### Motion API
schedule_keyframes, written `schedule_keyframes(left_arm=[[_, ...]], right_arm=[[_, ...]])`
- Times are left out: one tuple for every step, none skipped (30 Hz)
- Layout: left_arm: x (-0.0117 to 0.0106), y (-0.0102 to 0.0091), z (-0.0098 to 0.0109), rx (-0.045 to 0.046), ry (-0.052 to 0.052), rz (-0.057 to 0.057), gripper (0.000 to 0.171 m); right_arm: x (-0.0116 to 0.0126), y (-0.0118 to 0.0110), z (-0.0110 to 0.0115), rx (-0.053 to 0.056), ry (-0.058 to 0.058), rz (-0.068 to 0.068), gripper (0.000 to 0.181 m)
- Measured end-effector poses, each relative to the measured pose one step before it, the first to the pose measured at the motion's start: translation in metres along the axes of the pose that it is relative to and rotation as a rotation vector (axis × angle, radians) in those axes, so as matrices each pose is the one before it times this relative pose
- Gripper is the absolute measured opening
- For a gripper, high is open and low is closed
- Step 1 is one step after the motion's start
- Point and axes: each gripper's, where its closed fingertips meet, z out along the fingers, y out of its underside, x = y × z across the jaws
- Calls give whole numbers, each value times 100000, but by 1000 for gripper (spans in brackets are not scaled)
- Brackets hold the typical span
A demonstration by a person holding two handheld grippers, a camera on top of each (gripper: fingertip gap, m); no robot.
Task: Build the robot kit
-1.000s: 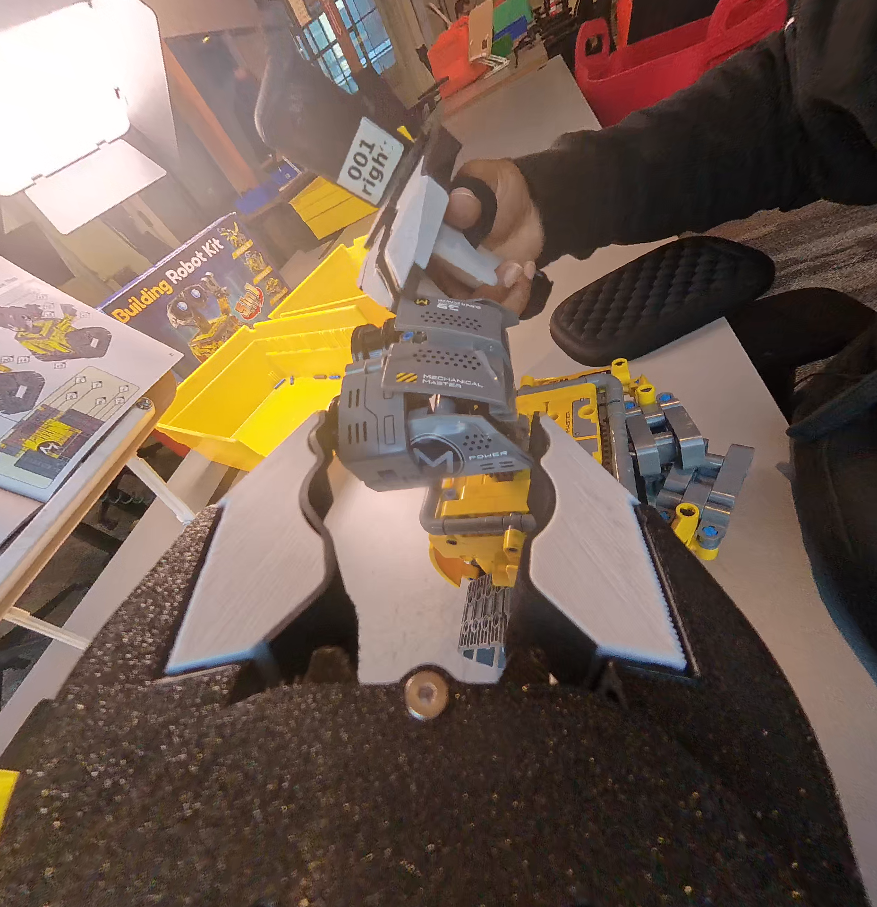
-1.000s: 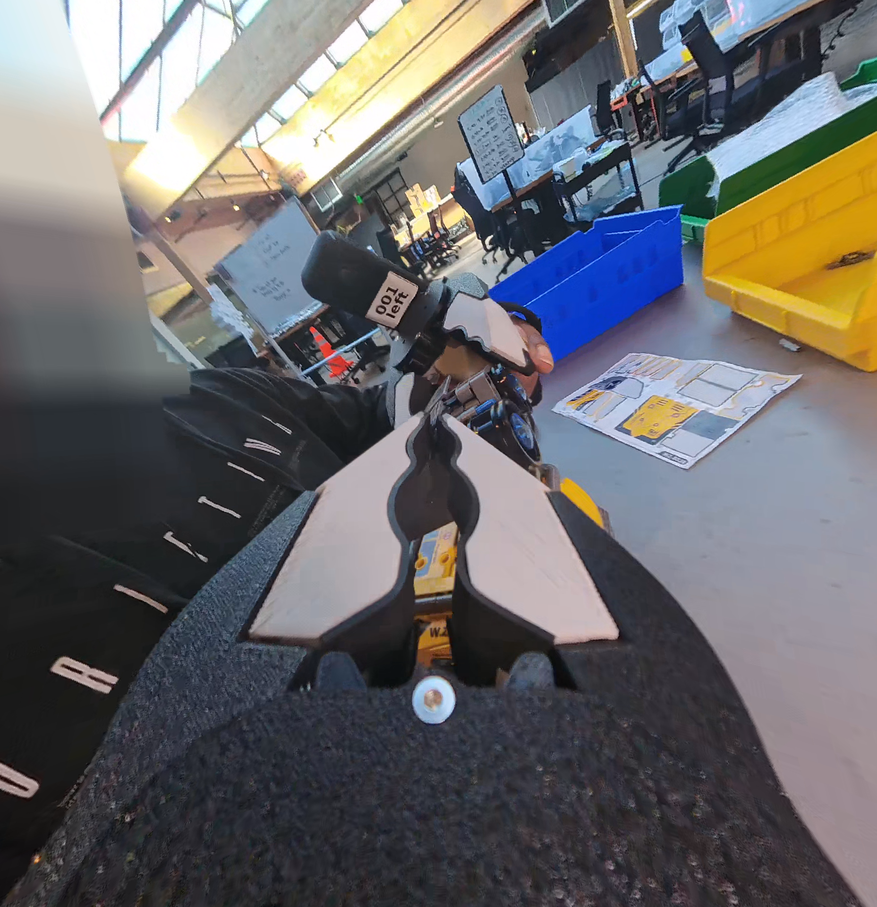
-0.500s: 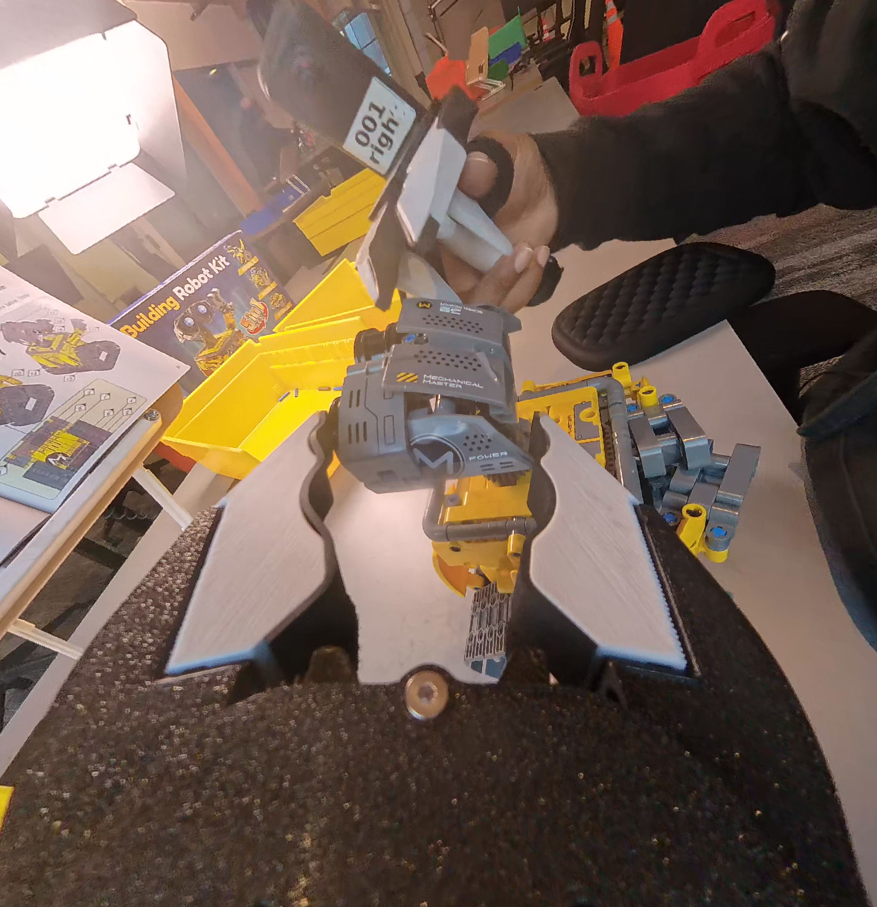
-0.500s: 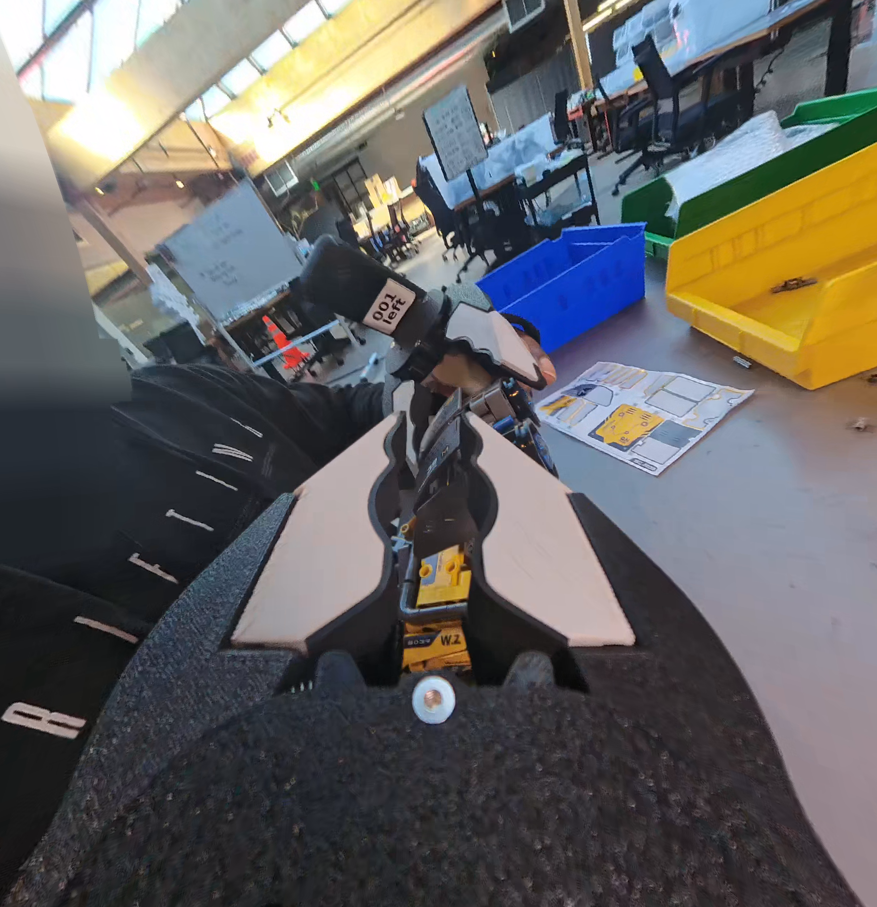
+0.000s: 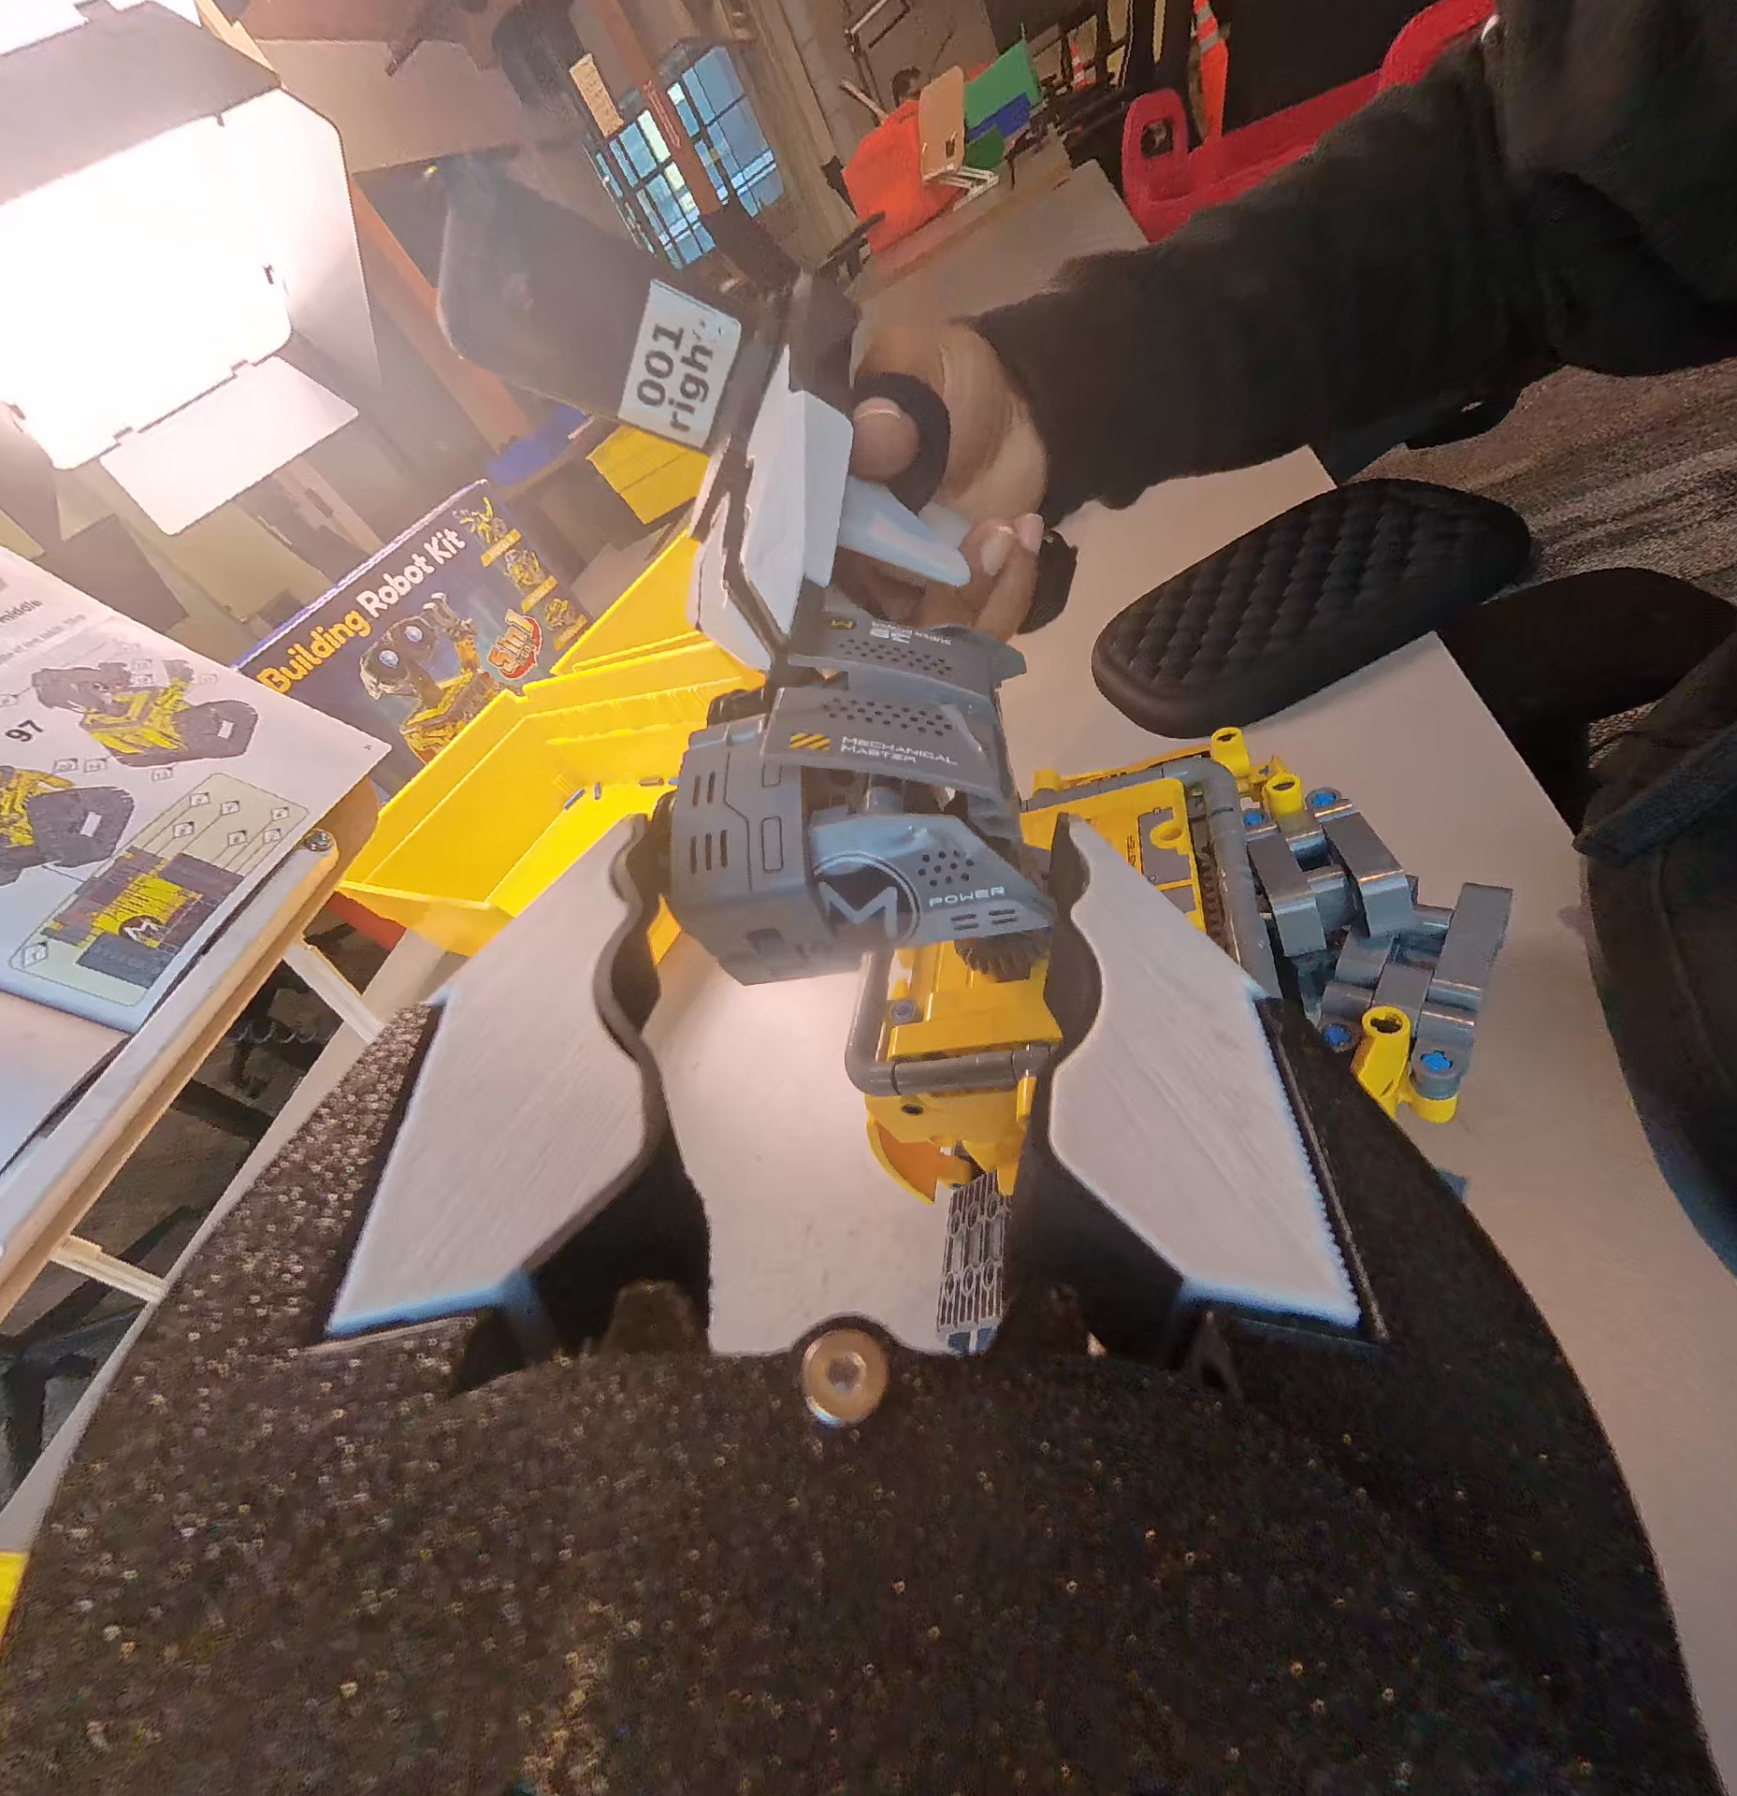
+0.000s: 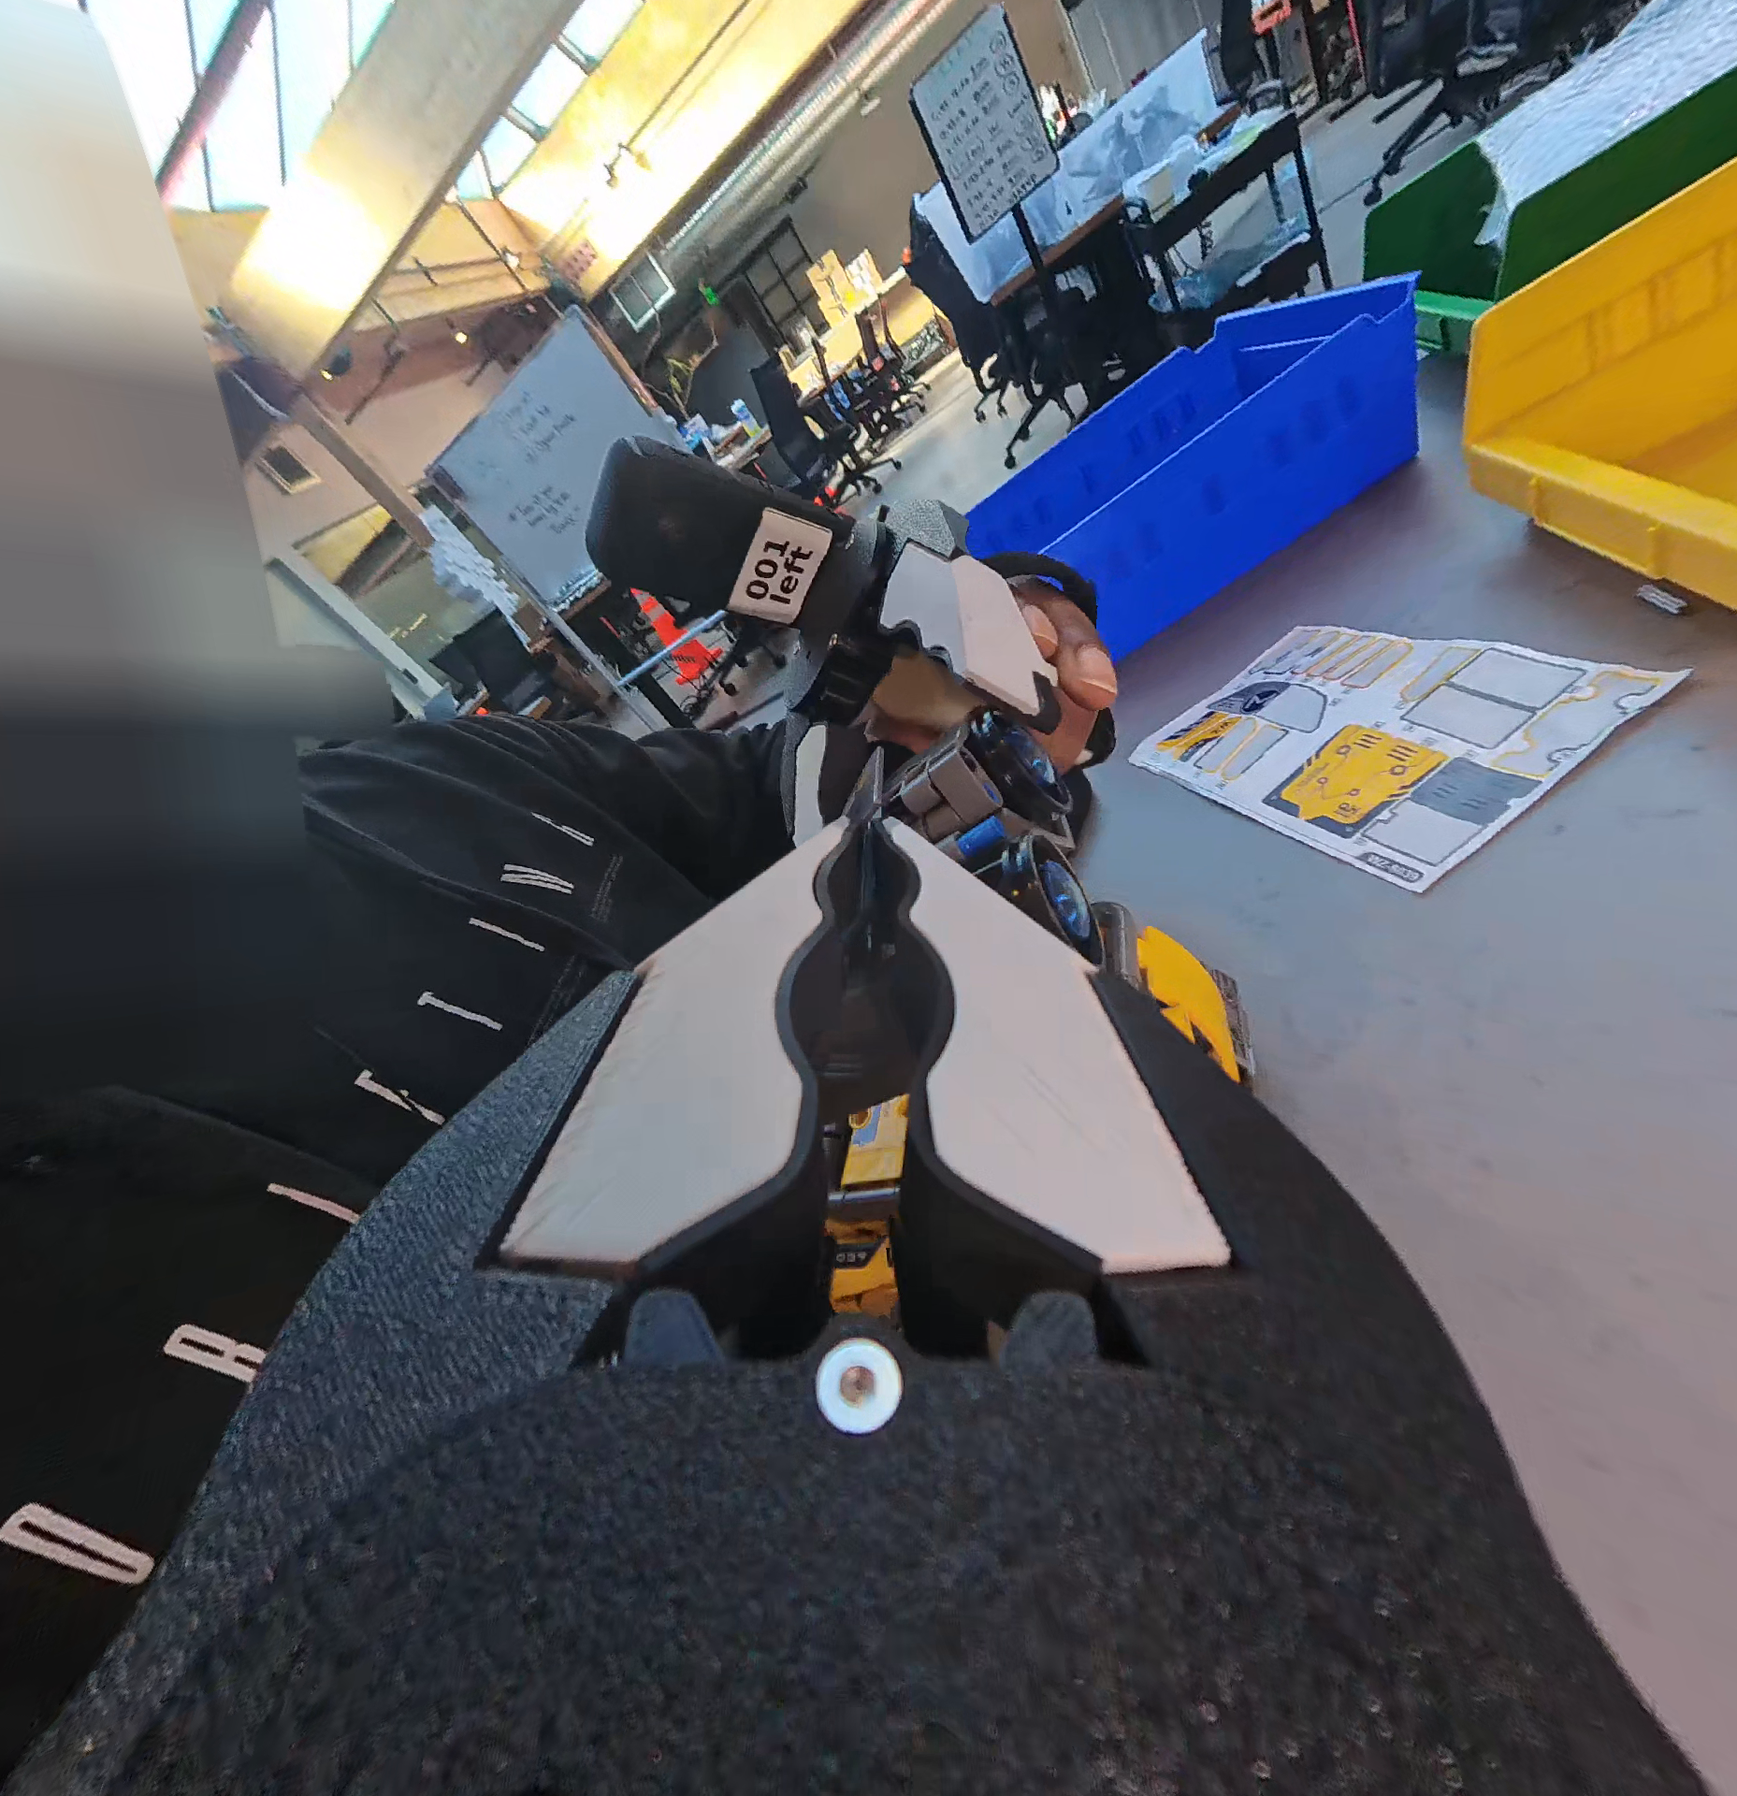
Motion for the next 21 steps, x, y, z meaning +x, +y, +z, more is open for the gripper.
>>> schedule_keyframes(left_arm=[[15,-27,-12,389,242,-273,80],[1,-29,-9,357,246,-241,80],[0,-34,17,322,208,-184,80],[-15,-3,17,229,169,-265,80],[0,77,32,-156,439,-262,80],[17,172,-18,-213,715,-256,80],[-86,128,-84,467,271,-1163,80],[-85,115,-57,746,453,-2130,80],[-65,47,-16,1029,683,-2213,79],[-35,7,26,1028,1237,-2663,80],[-59,15,41,905,1633,-3067,80],[-137,51,27,774,1536,-3114,80],[-161,54,49,1047,1514,-3273,80],[-157,44,84,1372,1811,-3836,80],[-177,37,72,1297,1918,-4203,81],[-204,58,64,1111,1722,-4104,81],[-253,57,29,1099,1177,-3942,81],[-348,4,-43,1315,263,-3677,80],[-440,-28,-131,1352,-375,-3281,79],[-413,-70,-216,1457,-333,-3083,78],[-383,-105,-291,1507,-330,-3066,78]], right_arm=[[-42,-17,-3,1490,-786,-793,1],[-36,-14,-10,1364,-535,-897,0],[-39,-26,-21,1209,-553,-740,0],[1,-4,-52,756,-226,-565,0],[51,-72,-51,528,446,-1227,0],[-203,-714,-227,3946,-468,-2918,0],[-486,-1791,-700,9255,-1830,-1904,0],[-285,-1804,-807,7722,16,-3898,0],[206,-1155,-677,3115,3934,-7387,7],[477,-277,-500,-1567,5694,-9562,10],[283,272,-323,-3140,4058,-8350,11],[-86,505,-137,-2795,1377,-5471,11],[-169,564,-15,-1672,676,-2957,12],[-146,560,48,-662,586,-1682,15],[-116,602,58,-318,455,-1083,17],[-72,655,9,-716,396,-944,19],[38,689,-28,-1264,620,-1115,22],[191,635,-105,-1245,1339,-1479,27],[302,532,-161,-924,1835,-1691,30],[287,437,-186,-492,1572,-1250,35],[259,336,-193,-18,1071,-790,38]])
